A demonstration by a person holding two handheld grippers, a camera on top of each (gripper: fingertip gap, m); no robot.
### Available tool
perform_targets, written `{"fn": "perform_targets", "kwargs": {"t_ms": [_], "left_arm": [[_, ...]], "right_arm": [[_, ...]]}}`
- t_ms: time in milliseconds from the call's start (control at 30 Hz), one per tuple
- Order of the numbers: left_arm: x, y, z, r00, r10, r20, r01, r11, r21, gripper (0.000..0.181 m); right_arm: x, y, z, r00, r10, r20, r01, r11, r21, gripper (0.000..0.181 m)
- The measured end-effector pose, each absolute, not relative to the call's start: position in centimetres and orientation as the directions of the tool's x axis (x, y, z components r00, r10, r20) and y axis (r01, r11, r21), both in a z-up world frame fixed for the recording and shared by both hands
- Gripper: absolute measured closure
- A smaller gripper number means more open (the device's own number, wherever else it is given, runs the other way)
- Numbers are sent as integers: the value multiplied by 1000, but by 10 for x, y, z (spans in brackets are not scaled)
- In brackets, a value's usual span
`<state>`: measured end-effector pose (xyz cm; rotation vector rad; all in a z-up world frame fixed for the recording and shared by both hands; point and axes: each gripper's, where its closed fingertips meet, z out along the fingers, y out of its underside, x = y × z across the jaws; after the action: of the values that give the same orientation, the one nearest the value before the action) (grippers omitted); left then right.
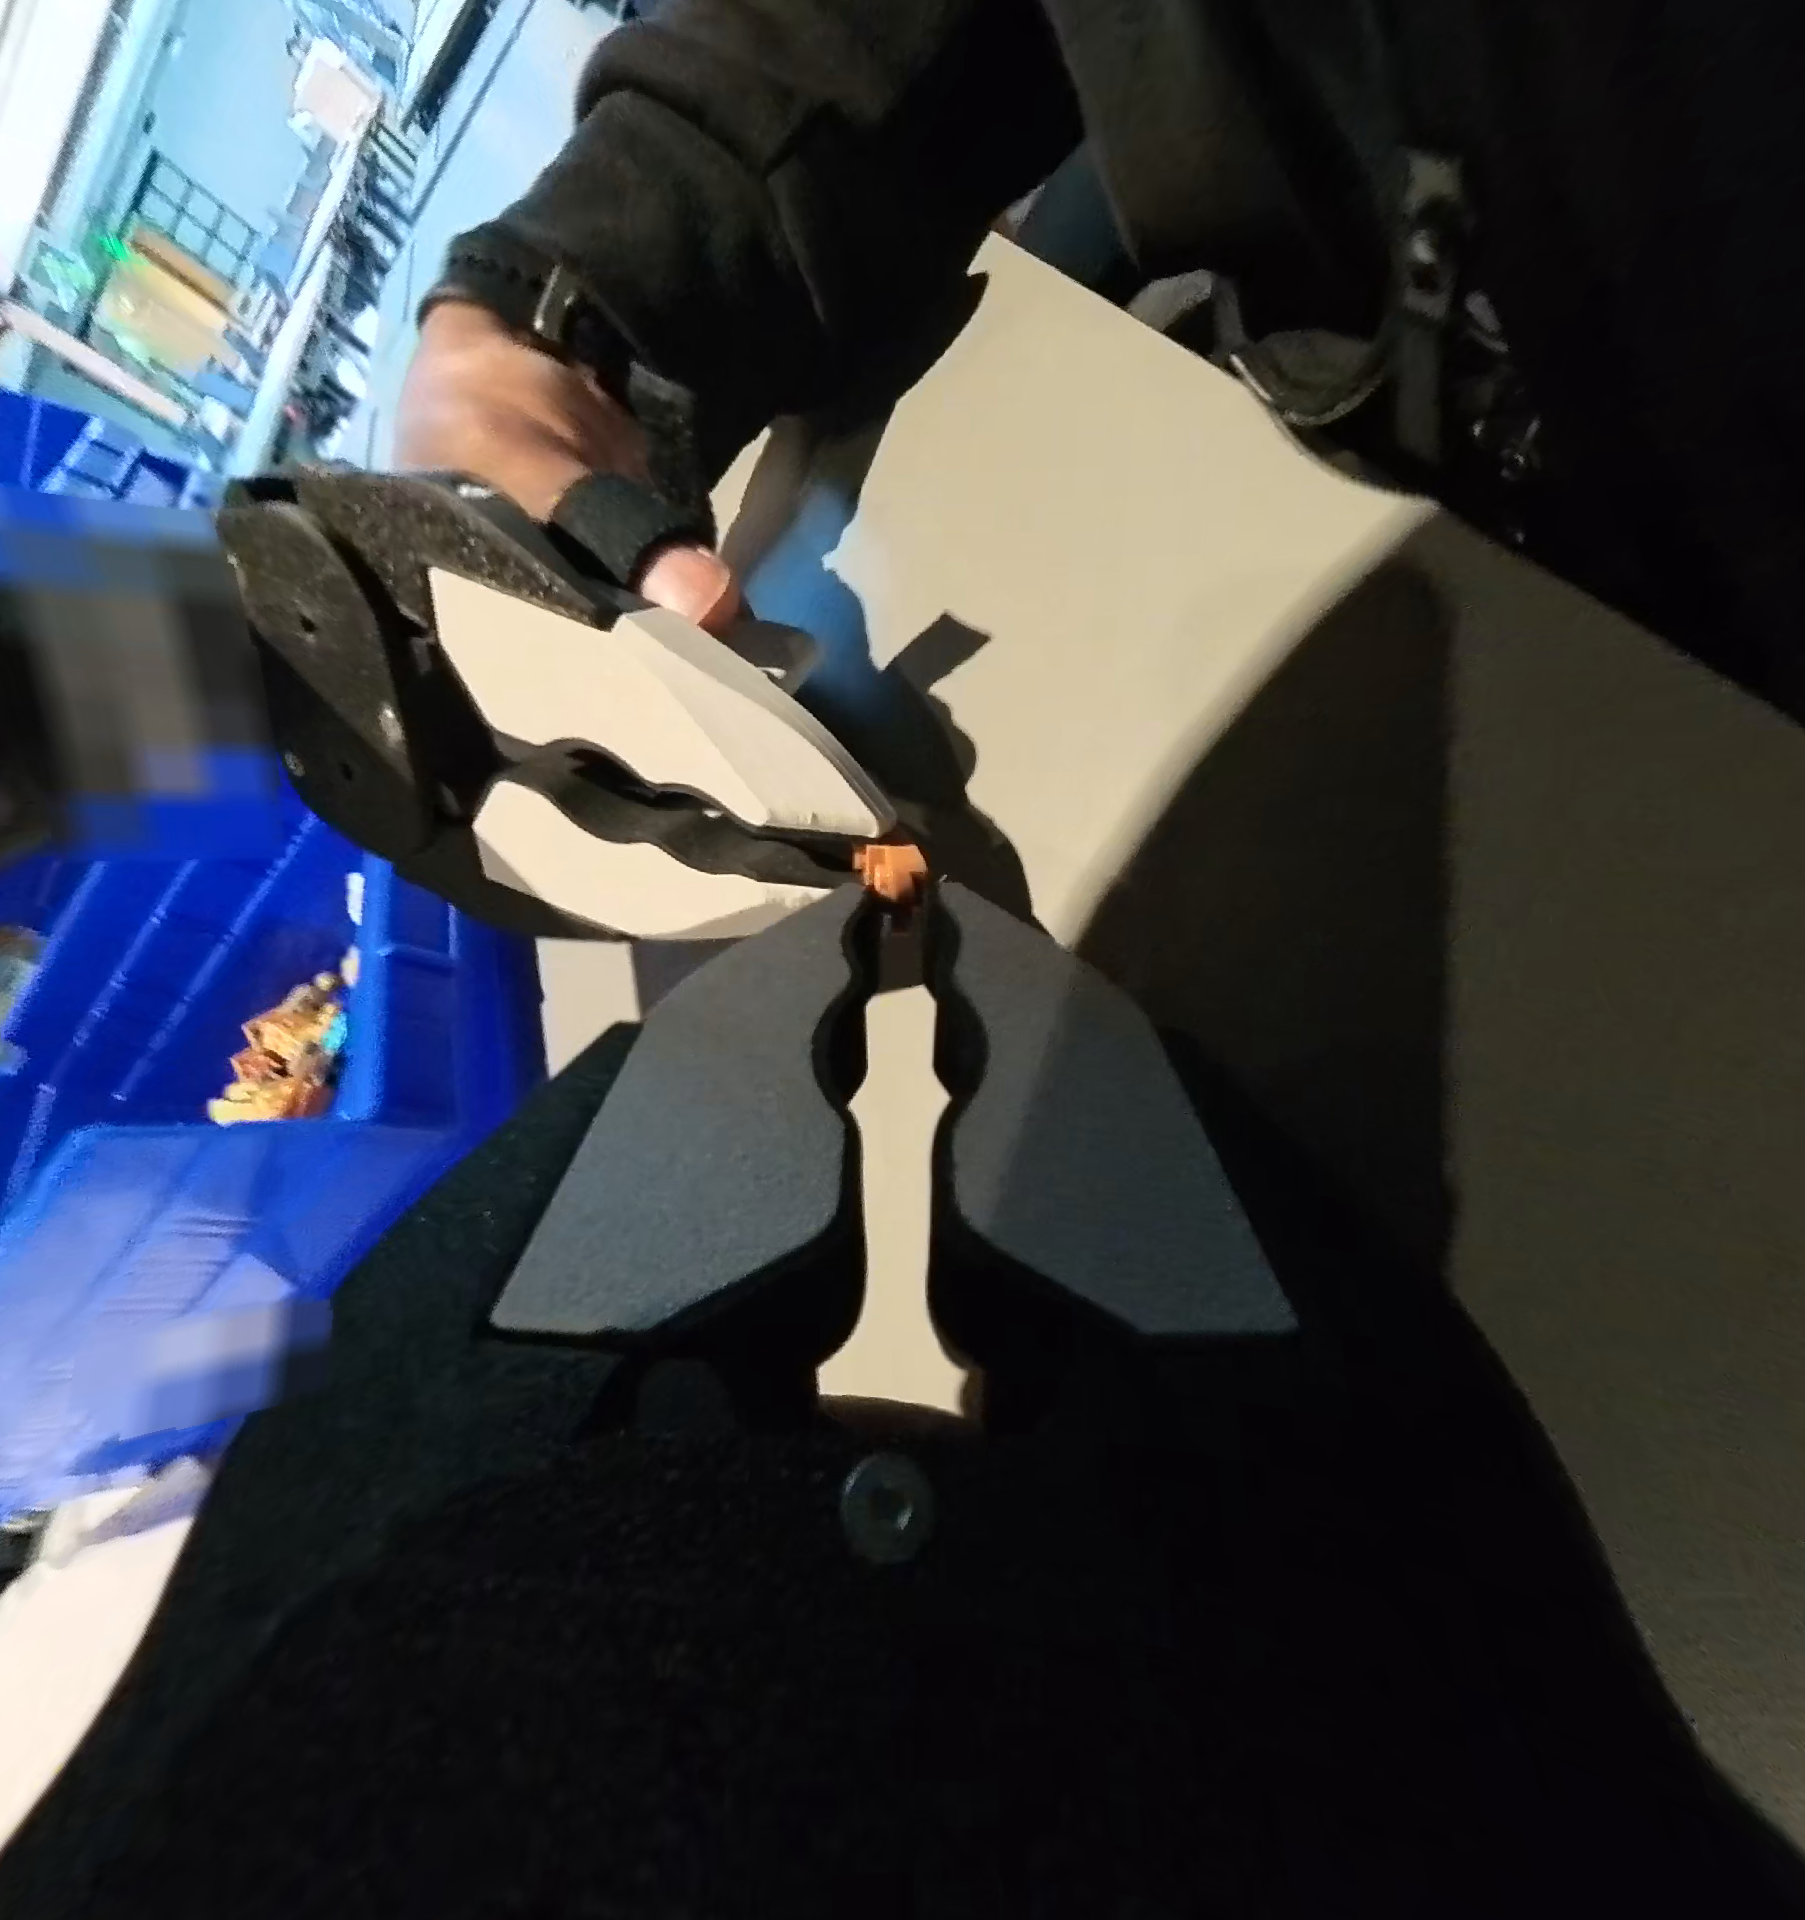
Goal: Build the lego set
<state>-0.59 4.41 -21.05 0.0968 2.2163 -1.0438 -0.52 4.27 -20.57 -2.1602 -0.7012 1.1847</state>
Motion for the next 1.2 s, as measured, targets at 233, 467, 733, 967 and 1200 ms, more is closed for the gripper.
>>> {"fn": "perform_targets", "kwargs": {"t_ms": [233, 467, 733, 967, 1200], "left_arm": [[12, 61, -201, -797, -396, -456, 144, 609, -780, 176], [23, 73, -189, -801, -517, -303, 14, 490, -871, 175], [25, 77, -189, -804, -550, -225, -61, 452, -890, 175], [23, 77, -190, -814, -543, -206, -75, 449, -890, 174], [33, 106, -202, -759, -607, -238, -152, 519, -841, 145]], "right_arm": [[13, 58, -189, 586, 742, -327, 203, -524, -827, 157], [27, 76, -192, 695, 718, 41, 415, -354, -838, 161], [31, 84, -188, 684, 675, 276, 550, -228, -803, 167], [28, 83, -194, 670, 688, 279, 569, -236, -788, 171], [44, 85, -201, 750, 650, 125, 455, -368, -811, 173]]}}
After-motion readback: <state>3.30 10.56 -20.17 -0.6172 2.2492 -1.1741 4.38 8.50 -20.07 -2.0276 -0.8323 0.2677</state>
